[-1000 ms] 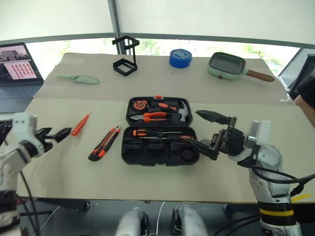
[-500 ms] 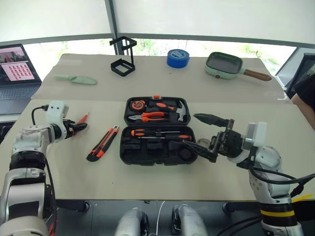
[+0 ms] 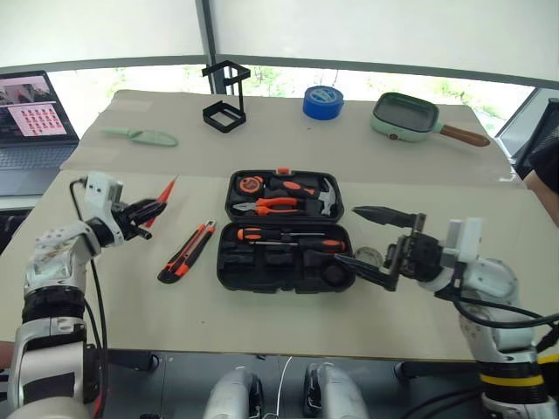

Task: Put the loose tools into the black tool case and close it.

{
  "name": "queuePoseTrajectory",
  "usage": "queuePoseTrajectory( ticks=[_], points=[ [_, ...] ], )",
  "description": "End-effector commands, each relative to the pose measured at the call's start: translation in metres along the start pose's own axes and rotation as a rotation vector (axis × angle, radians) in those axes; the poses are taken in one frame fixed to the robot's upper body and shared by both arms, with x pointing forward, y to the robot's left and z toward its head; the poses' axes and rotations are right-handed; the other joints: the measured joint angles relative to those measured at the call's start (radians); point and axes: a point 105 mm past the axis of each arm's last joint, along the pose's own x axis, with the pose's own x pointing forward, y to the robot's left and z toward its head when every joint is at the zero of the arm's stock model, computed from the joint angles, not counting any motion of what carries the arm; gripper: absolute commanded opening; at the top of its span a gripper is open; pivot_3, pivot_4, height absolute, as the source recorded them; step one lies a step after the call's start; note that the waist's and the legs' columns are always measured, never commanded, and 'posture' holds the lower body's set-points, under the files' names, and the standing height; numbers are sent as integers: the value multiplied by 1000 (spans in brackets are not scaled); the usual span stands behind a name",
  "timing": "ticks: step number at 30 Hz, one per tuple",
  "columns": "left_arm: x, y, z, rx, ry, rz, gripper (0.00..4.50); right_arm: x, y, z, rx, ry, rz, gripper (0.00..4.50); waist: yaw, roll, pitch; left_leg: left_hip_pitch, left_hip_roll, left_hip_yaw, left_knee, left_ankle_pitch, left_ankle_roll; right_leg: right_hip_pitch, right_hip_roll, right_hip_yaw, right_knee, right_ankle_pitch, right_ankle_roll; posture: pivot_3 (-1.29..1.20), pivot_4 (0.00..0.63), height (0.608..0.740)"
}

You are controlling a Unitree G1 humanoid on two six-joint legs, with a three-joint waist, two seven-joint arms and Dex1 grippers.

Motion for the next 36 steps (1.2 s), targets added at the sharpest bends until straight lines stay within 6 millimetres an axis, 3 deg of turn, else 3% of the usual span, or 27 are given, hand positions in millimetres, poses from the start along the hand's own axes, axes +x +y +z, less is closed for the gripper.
queuePoseTrajectory(
  ticks=[1,3,5,13,23,36],
  points=[
    [12,-49,35,55,-4,-305,463,-16,-6,10,-32,52,13,4500,1,0,0,0,0,0,0,0,0,0,0,0,0,0,0,0,150,740],
    [21,-73,35,104,68,-427,463,-24,-5,7,-9,96,30,4500,1,0,0,0,-1,0,0,1,1,1,1,0,0,-1,2,0,150,740],
    [32,-92,22,204,195,-519,463,-31,-4,4,29,140,33,4500,2,0,0,1,0,0,0,1,2,1,2,0,0,-4,7,0,150,740],
    [66,-122,-13,300,393,-665,463,-40,-6,3,35,185,-20,4500,0,0,0,1,1,0,0,1,3,1,6,2,0,-4,7,0,150,740],
    [91,-126,-18,360,422,-626,463,-36,1,6,69,150,-81,4500,7,0,0,0,1,0,3,-1,7,1,5,2,0,-4,8,0,150,740],
    [90,-122,-31,495,554,-663,463,-36,0,6,66,148,-95,4500,6,0,0,0,1,0,4,-1,8,2,5,2,0,-4,8,0,150,740]
  ],
)
